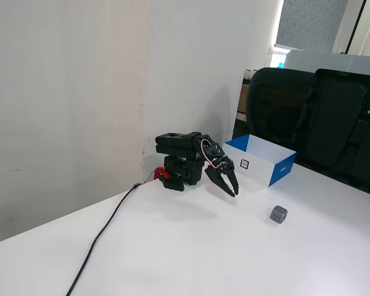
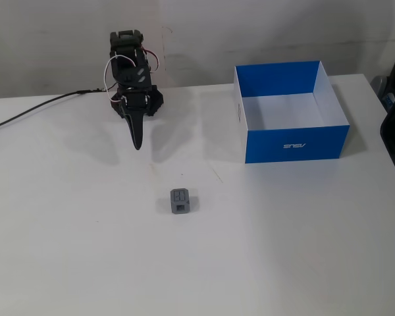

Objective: Grasp the gray block and put it in the box.

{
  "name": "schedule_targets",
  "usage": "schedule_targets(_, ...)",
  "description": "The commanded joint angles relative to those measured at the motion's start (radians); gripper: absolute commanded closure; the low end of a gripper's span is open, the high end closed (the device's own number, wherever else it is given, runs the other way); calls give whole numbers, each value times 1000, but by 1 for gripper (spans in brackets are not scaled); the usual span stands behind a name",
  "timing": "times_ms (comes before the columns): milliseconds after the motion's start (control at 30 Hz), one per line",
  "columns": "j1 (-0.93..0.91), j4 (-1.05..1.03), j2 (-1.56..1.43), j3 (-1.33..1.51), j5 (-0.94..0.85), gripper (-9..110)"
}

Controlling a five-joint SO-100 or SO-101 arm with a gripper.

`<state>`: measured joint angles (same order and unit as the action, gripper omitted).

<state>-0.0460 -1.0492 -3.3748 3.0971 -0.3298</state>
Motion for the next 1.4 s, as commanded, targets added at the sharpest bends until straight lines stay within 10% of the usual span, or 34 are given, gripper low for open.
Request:
schedule_targets(0, -32, -5, -21, 61, -9, 101)
schedule_targets(1367, 35, 34, -21, 48, 140, 101)
